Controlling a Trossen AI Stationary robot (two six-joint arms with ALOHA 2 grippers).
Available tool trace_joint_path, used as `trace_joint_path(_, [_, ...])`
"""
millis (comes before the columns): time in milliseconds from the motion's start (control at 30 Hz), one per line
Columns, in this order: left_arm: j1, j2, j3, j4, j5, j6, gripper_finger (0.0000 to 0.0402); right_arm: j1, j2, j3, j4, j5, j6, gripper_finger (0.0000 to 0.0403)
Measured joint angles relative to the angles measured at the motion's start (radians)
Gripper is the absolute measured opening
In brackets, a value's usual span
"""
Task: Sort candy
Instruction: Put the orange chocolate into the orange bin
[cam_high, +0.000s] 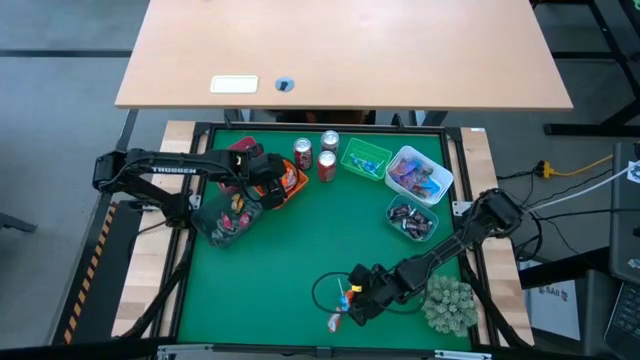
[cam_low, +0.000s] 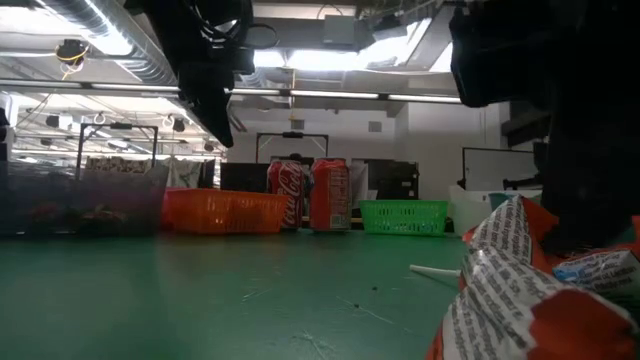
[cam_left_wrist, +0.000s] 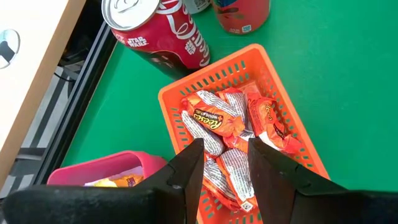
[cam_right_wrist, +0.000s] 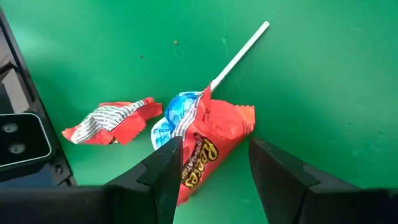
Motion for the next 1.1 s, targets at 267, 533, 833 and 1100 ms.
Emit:
trace_joint_path(267, [0.0, 0.0, 0.0, 0.0, 0.0, -0.002, 0.0114, 0.0, 0.017, 0.0, 0.012, -0.002, 0.0, 0.0175])
trace_joint_path(533, [0.0, 0.0, 0.0, 0.0, 0.0, -0.001, 0.0114, -0.001, 0.017, 0.0, 0.017, -0.002, -0.003, 0.0085])
trace_joint_path(833, [0.0, 0.0, 0.0, 0.0, 0.0, -0.001, 0.0114, -0.001, 0.014, 0.001, 0.016, -0.002, -0.008, 0.0011])
trace_joint_path(1100, [-0.02, 0.0, 0.009, -0.013, 0.032, -0.001, 0.0114, -0.004, 0.004, 0.0, 0.002, -0.012, -0.015, 0.0018])
